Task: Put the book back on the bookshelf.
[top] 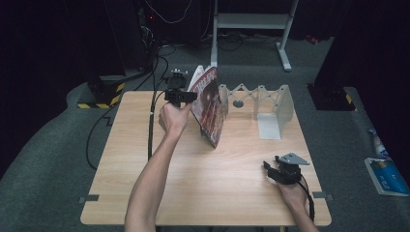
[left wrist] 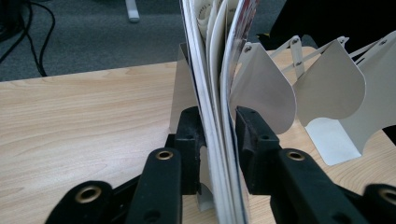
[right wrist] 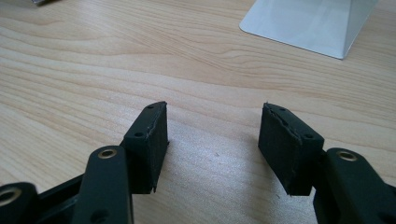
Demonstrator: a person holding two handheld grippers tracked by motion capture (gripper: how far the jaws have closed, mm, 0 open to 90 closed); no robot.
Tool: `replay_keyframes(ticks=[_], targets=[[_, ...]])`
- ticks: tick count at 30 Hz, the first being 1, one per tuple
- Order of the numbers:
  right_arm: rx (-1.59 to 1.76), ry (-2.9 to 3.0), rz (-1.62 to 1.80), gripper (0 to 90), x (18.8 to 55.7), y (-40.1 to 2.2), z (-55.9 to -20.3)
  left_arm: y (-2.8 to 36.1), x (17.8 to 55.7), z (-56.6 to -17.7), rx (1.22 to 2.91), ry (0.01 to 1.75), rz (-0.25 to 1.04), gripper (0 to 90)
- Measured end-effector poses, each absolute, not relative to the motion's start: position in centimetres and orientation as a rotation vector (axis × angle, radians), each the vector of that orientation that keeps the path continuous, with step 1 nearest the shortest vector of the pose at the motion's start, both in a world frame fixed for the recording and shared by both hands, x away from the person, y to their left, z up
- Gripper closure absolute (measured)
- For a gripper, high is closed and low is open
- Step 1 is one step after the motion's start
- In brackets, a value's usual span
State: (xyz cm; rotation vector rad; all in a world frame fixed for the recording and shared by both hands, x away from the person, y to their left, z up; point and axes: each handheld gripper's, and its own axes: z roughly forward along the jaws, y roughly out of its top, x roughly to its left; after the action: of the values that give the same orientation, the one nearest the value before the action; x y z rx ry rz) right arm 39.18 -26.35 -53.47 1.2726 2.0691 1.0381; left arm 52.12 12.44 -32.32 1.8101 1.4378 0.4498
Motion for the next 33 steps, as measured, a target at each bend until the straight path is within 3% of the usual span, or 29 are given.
replay_keyframes(ticks=[20,33], targets=[[1.274,2.069,1.039,42.3,39.2,-26.3,-53.5,13.3,51.6,-32.4,1.815,1.393,0.453,54.1],[1.278,2.069,1.039,42.2,39.2,-26.3,-53.5,14.1,50.9,-32.5,1.811,1.34,0.465,49.4]])
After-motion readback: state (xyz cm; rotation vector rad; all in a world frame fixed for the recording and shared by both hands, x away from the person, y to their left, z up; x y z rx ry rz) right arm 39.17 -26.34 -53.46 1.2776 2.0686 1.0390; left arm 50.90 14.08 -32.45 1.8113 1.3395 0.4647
